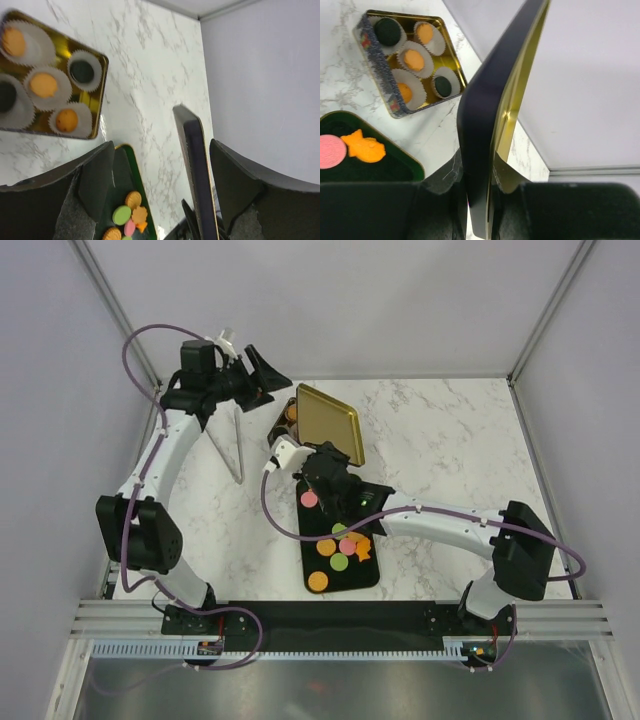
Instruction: Pack the cookies
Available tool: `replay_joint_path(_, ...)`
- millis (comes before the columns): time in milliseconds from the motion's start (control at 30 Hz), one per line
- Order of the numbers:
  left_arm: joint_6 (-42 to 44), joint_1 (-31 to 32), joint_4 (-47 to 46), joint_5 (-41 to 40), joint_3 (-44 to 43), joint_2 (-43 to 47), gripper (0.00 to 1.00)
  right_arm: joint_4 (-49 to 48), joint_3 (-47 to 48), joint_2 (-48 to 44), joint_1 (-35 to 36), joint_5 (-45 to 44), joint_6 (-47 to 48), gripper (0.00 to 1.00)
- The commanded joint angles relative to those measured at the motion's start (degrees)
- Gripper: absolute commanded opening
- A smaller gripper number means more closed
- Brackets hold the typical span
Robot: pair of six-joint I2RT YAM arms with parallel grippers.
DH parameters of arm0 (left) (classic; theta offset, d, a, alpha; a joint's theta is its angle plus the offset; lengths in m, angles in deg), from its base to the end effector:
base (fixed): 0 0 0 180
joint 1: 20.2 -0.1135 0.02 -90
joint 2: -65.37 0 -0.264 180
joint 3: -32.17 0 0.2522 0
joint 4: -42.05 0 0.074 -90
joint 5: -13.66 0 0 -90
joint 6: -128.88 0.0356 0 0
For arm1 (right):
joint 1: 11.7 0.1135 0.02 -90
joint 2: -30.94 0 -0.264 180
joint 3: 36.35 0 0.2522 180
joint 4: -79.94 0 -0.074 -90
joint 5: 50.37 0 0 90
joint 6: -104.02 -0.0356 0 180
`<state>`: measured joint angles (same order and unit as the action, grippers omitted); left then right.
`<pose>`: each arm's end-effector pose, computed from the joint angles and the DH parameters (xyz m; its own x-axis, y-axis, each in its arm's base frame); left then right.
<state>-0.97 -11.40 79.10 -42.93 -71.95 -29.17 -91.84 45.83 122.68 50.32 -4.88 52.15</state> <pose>0.3741 -0.0778 0.3708 -0.7412 -0.4265 -0.5184 0.1766 0.6212 -0.7635 0.1963 0.3162 0.3051 0.0828 -0.7827 -0.6169 -0.3375 0.5604 -0.7563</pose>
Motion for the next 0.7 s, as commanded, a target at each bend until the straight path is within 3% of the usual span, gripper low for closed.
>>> replay_joint_path(0, -0.75, -3.43, -3.51, -4.58, -4.72, 0.41, 0.84, 11.32, 5.13, -1.22, 0.12, 1.09, -7.96, 0.0)
replay_joint_path(167, -0.05, -6.42, -3.78, -6.07, -4.99, -0.64, 0.82, 17.83, 8.39, -0.25, -0.75, 4.34, -12.89, 0.0)
replay_joint_path(267, 1.18, -6.78, -3.16, -11.86, -3.5, -1.43, 0.77, 22.57, 13.48, 0.98, -4.25, 11.25, -19.3, 0.0)
replay_joint_path(367, 2.06, -6.78, -3.25, -18.45, -1.75, -3.88, 0.64, 25.92, 19.72, 3.17, -8.65, 18.89, -25.36, 0.0)
replay_joint_path(400, 2.85, -6.78, -3.08, -20.73, -1.57, -4.85, 0.55, 26.54, 21.21, 4.31, -9.8, 20.68, -27.3, 0.0)
replay_joint_path(667, 4.52, -6.43, -3.07, -24.44, -1.65, -14.87, 0.31, 25.15, 33.35, 10.9, -25.09, 50.63, -46.2, 0.0)
